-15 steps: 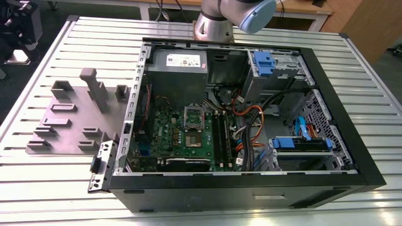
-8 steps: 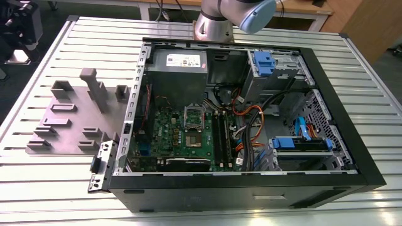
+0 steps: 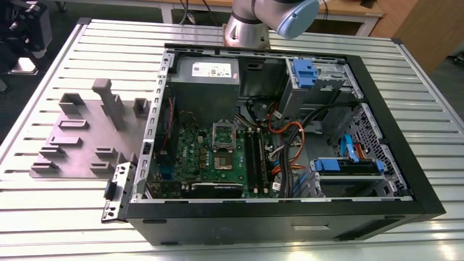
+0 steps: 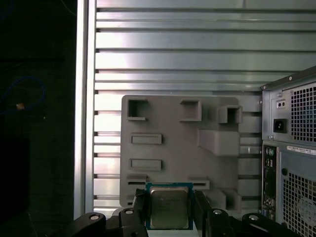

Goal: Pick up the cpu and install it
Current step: 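Pick up the cpu and move it towards the insertion slot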

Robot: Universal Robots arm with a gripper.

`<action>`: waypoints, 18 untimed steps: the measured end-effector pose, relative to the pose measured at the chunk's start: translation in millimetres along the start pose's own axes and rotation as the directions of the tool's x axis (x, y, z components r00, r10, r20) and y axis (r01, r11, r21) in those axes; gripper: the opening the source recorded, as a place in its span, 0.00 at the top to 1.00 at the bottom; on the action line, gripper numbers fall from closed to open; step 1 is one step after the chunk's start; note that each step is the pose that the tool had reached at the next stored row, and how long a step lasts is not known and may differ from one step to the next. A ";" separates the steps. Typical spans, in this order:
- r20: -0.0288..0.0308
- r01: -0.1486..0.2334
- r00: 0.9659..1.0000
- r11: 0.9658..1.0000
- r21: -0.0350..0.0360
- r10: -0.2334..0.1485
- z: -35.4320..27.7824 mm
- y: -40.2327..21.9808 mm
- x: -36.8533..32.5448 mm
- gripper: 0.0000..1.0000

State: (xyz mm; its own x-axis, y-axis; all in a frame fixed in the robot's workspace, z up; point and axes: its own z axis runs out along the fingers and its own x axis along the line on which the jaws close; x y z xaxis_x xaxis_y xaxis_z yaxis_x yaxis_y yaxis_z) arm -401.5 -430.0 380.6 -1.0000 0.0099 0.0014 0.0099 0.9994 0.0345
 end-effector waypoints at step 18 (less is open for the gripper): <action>0.000 0.000 1.000 1.000 0.000 0.000 -0.1 0.0 -6.7 0.53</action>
State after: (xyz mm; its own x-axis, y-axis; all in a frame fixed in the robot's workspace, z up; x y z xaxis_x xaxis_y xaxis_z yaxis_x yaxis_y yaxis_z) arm -394.9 -430.0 380.6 -1.0000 0.0099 0.0016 0.0099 0.9994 0.0344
